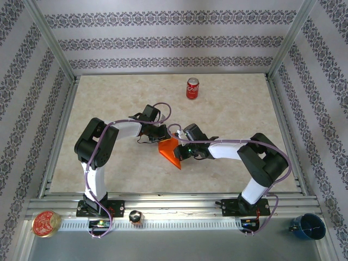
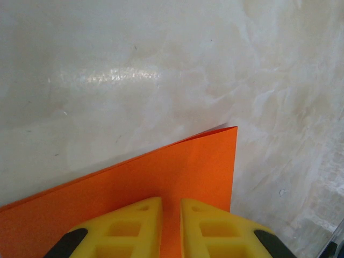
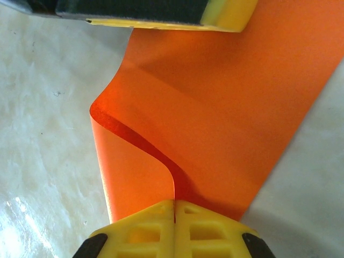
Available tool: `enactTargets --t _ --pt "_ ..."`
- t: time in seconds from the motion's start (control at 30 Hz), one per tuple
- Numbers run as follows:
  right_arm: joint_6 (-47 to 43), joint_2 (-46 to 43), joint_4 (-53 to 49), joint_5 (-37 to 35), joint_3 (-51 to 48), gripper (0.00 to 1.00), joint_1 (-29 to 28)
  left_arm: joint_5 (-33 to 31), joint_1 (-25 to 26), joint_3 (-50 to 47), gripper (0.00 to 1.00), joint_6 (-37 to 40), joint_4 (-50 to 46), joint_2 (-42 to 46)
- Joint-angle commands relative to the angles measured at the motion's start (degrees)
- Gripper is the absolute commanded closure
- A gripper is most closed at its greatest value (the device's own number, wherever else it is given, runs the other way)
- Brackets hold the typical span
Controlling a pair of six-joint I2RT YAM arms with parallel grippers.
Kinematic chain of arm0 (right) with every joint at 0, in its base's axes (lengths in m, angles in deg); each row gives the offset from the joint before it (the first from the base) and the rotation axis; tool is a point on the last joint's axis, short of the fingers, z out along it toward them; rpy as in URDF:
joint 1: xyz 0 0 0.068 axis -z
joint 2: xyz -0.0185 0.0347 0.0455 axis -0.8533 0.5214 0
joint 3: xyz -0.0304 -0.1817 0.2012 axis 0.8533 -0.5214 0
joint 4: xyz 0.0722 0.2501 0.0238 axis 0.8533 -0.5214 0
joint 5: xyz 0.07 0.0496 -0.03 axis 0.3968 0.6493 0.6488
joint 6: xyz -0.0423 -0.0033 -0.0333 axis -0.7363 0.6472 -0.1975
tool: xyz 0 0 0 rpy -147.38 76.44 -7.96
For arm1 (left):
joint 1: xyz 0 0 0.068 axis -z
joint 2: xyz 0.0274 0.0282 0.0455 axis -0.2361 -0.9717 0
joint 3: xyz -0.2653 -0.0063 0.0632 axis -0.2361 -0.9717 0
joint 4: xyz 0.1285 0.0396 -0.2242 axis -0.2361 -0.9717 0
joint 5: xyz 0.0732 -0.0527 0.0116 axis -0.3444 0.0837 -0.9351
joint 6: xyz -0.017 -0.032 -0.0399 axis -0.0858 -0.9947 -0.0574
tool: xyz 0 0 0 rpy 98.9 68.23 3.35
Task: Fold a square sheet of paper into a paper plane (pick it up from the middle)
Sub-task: Third fold the triangle at the center of the table.
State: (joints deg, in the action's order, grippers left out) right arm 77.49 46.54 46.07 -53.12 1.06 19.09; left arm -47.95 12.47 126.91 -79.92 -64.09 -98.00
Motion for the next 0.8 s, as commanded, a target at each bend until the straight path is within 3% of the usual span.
enactTargets --t 0.0,0.77 --pt "0.0 0.7 -0.9 -1.0 1.3 1.00 0.5 -1.5 -0.3 -0.7 0.83 0.8 -3.7 0.2" --pt "0.1 0.7 -1.6 -1.9 1.6 1.00 0.5 -1.4 -0.3 -1.0 0.83 0.6 -3.3 0.1"
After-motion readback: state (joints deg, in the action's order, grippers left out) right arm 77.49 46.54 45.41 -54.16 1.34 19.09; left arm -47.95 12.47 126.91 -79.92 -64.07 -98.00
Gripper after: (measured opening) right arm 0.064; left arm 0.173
